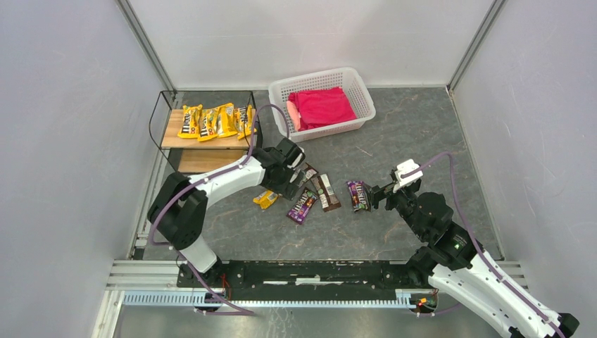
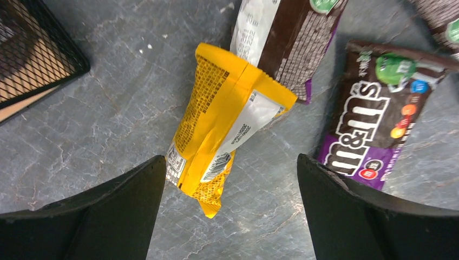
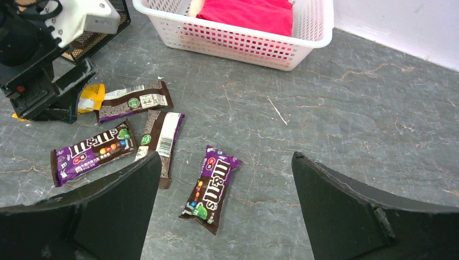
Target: Place and organize the candy bags onto the shelf
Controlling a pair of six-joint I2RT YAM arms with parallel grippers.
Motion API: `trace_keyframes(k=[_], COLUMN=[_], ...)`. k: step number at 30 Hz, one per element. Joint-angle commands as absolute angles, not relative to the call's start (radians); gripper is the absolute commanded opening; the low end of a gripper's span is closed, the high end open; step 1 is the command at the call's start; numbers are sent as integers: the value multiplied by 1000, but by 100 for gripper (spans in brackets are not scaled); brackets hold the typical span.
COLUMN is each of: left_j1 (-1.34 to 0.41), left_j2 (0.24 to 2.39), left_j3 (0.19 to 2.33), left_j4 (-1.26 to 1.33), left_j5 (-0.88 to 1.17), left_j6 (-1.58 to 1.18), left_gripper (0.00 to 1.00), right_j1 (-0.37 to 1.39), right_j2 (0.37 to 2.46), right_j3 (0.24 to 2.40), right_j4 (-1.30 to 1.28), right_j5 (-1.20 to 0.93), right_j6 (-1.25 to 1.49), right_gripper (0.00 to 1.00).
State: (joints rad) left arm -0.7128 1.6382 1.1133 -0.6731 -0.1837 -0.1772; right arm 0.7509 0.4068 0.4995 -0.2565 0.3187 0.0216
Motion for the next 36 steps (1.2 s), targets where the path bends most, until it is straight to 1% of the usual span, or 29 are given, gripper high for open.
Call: trace_keyframes(k=[1, 14, 20, 23, 26, 30, 33, 36], left_j1=[-708, -672, -673, -675, -672, -632, -611, -611], left_j2=[1665, 1711, 1689, 1665, 1648, 1655, 1662, 1675], left_j3=[1095, 1052, 1067, 1077, 1083, 1069, 1046, 1032], left_j4=[-698, -666, -664, -668, -666, -634, -602, -575], left_j5=[-226, -115, -41, -30, -46, -37, -17, -16], left_j6=[-150, -142, -189, -201, -210, -243, -247, -244], left_gripper=[96, 93, 83, 81, 82, 90, 91, 88], right_j1=[755, 755, 755, 755, 754, 755, 755, 754], right_j2=[402, 400, 400, 400, 402, 400, 397, 397], right_j3=[511, 509, 505, 503, 503, 504, 503, 503], right_j4=[-215, -214, -212, -210, -209, -208, -210, -208], right_j5=[335, 334, 331, 326, 322, 320, 324, 324], right_j6=[22, 24, 26, 28, 31, 28, 29, 28], right_gripper=[98, 98, 98, 98, 98, 98, 98, 98])
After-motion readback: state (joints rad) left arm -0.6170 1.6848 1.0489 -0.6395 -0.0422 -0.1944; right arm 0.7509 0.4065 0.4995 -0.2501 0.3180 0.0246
